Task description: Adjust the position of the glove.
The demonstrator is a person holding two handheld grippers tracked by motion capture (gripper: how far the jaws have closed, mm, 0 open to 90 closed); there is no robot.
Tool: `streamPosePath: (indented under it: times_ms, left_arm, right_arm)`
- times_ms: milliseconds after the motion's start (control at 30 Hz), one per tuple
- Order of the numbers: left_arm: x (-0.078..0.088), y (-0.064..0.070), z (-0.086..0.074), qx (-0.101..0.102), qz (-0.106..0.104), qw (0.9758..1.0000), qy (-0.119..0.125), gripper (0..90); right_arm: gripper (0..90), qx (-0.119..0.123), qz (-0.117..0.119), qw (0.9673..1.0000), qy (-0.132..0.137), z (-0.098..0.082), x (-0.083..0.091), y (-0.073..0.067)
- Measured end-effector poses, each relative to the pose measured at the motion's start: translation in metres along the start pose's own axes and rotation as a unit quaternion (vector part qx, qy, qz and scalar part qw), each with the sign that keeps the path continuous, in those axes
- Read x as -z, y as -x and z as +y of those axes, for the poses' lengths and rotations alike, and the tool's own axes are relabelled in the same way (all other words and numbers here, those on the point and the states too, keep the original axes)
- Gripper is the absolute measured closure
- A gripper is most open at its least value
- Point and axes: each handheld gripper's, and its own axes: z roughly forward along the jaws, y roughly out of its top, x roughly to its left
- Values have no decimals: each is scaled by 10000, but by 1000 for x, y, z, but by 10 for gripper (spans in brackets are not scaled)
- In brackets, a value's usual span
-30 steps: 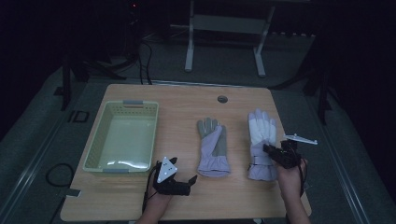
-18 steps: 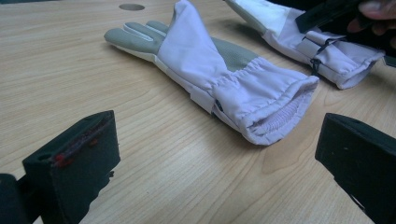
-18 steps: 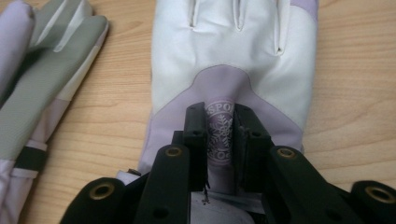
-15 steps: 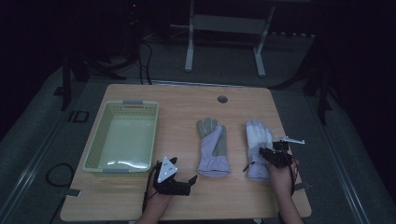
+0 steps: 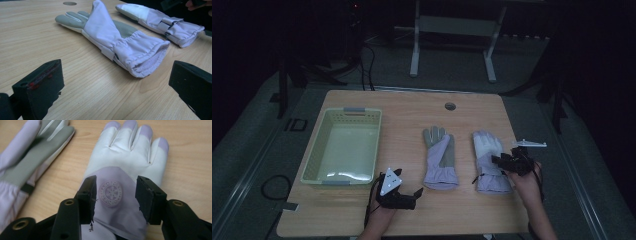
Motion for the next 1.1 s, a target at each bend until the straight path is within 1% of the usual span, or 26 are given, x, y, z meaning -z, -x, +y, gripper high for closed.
streamPosePath:
  times_ms: [33,100,133,200,233,300,333,533,567,600,633,667,733,800,900,1000,1100]
  left_arm:
    - [0,0,0,-3,2,10000,-1,0]
    - [0,0,0,12,7,10000,2,0]
    - [0,0,0,13,4,10000,-5,0]
    - [0,0,0,29,2,10000,-3,0]
    - [0,0,0,28,-2,10000,-3,0]
    - [0,0,0,24,-6,10000,-3,0]
    - [0,0,0,20,-15,10000,-15,0]
    - [-1,0,0,18,-17,10000,-24,0]
    - [-1,0,0,15,-17,10000,-23,0]
    - [-1,0,0,10,-17,10000,-30,0]
    - [-1,0,0,9,-18,10000,-31,0]
    - [-1,0,0,9,-18,10000,-31,0]
    - [-1,0,0,12,-18,10000,-31,0]
    - [-1,0,0,-5,-22,10000,-36,0]
    - [-1,0,0,-4,-22,10000,-38,0]
    - [-1,0,0,0,-23,10000,-42,0]
    - [-1,0,0,3,-28,10000,-54,0]
  right_arm:
    - [479,110,48,9999,-17,0,2,2]
    - [480,244,132,9995,-127,1,4,4]
    - [480,402,227,9988,-173,2,5,4]
    - [478,645,277,9973,-218,4,4,4]
    - [468,744,327,9963,-282,4,3,4]
    - [465,972,266,9942,-386,5,-1,4]
    - [461,1021,245,9935,-444,5,-3,3]
    - [447,859,313,9938,-630,-2,-22,11]
    - [459,840,311,9938,-666,-4,-25,12]
    - [519,837,413,9932,-691,-6,-27,14]
    - [550,797,547,9929,-694,-8,-29,15]
    - [550,797,547,9929,-694,-8,-29,15]
    - [622,799,681,9921,-682,-10,-31,17]
    - [640,840,647,9921,-672,-10,-32,15]
    - [670,801,616,9928,-639,-12,-31,14]
    - [721,697,602,9941,-577,-14,-30,13]
    - [743,698,576,9945,-533,-15,-29,11]
